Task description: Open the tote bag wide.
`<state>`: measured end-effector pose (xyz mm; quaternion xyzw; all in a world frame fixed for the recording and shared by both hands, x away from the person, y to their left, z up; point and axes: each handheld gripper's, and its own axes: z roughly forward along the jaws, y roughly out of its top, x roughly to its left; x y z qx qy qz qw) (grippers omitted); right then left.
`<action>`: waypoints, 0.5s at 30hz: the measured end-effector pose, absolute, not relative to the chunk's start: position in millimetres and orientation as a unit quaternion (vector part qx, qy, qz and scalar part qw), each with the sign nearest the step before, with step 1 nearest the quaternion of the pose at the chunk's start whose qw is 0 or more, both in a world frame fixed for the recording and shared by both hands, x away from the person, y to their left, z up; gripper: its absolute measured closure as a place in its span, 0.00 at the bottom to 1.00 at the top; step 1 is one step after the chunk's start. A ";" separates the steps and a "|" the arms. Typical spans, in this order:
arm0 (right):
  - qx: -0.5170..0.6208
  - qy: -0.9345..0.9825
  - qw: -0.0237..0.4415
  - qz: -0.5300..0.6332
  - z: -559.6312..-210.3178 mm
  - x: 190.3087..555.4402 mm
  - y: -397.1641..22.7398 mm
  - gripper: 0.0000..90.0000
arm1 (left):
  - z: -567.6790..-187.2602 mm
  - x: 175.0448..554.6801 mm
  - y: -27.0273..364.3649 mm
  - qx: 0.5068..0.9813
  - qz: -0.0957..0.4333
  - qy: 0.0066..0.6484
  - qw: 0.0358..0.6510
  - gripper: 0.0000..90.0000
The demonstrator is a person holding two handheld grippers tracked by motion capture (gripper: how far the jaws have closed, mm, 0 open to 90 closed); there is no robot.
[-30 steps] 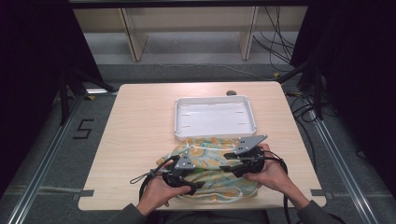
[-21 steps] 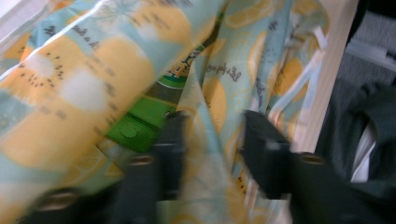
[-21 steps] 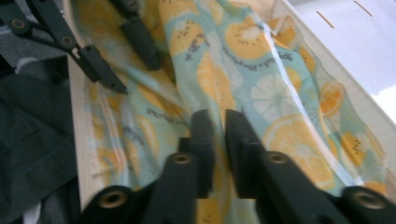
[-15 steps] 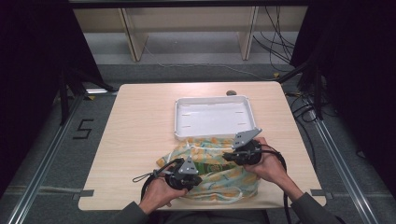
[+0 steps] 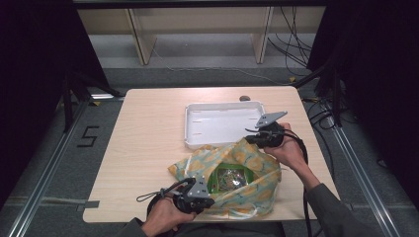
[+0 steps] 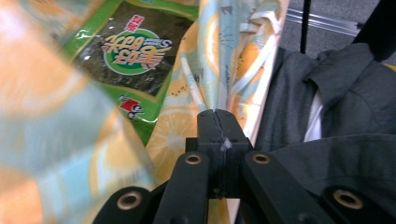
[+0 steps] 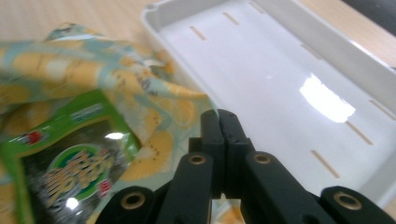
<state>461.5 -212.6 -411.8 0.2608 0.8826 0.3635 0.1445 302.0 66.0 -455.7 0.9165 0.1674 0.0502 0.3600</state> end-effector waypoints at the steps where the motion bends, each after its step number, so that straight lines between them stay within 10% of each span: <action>1: 0.263 0.881 0.147 0.364 -411.2 466.1 -214.0 1.00 | -454.9 301.9 65.4 0.919 0.048 0.162 0.357 1.00; 10: 0.265 0.880 0.140 0.369 -409.7 480.3 -212.4 0.99 | -442.4 302.6 56.0 0.897 0.042 0.182 0.402 0.78; 15: 0.250 0.877 0.121 0.392 -399.6 455.1 -215.0 0.81 | -414.9 312.7 61.2 0.884 0.084 0.187 0.419 0.62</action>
